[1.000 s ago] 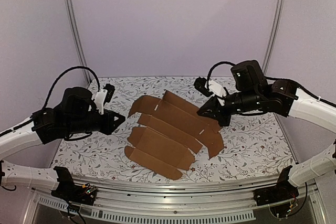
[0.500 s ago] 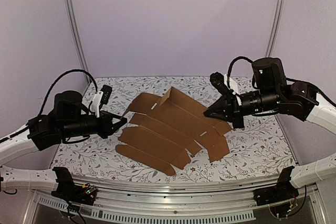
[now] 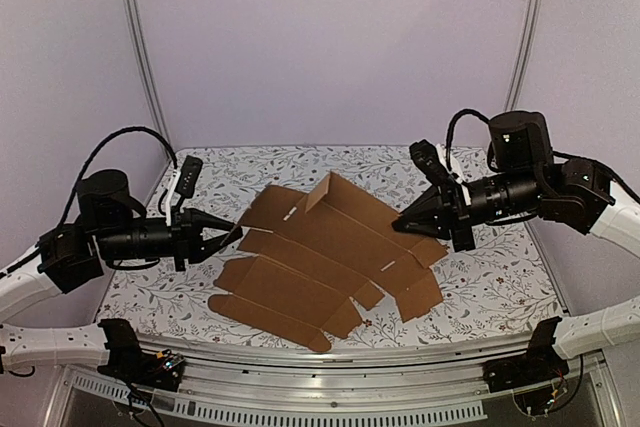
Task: Fold the paper box
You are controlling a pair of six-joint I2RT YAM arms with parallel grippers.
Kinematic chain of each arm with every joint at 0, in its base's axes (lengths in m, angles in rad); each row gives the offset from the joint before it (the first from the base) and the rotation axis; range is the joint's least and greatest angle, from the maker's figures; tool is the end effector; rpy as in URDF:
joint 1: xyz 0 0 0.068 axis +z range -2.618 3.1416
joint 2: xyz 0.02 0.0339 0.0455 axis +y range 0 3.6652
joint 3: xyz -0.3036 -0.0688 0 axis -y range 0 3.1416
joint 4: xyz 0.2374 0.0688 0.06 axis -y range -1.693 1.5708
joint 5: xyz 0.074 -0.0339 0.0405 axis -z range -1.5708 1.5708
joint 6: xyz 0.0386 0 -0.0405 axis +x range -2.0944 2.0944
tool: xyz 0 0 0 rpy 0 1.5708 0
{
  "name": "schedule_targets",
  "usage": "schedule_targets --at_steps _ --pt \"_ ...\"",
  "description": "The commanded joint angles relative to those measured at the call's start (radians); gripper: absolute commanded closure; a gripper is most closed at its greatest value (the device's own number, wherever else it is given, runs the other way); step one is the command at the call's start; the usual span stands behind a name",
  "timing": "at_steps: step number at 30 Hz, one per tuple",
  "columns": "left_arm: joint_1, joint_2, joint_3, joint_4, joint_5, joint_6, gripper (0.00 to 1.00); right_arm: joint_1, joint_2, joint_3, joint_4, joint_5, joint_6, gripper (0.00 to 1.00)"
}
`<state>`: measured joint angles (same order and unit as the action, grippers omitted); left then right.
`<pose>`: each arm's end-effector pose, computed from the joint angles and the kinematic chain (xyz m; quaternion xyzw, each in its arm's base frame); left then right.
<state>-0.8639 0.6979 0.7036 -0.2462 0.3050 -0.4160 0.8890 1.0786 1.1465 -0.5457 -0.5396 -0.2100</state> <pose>0.0770 -0.1079 0.3436 0.2641 0.7375 -0.4601 0.4179 0.1134 0.1712 0.4078 -0.5482 0.6299 0.3815 0.3965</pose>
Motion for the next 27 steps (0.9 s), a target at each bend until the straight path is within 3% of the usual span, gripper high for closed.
schedule_targets --at_steps 1,9,20,27 --pt "0.0 -0.001 -0.009 0.041 0.126 0.03 0.92 -0.004 -0.023 -0.009 0.032 -0.045 0.028 1.0" --pt "0.0 0.045 -0.005 0.08 0.25 0.023 0.92 -0.004 -0.022 -0.011 0.073 -0.042 0.058 1.0" --pt "0.0 0.084 0.023 0.137 0.301 0.01 0.92 -0.004 0.007 -0.018 0.09 -0.015 0.064 1.0" --pt "0.0 0.059 0.05 0.06 0.292 0.034 0.92 -0.004 0.002 -0.039 0.079 0.026 0.055 1.0"
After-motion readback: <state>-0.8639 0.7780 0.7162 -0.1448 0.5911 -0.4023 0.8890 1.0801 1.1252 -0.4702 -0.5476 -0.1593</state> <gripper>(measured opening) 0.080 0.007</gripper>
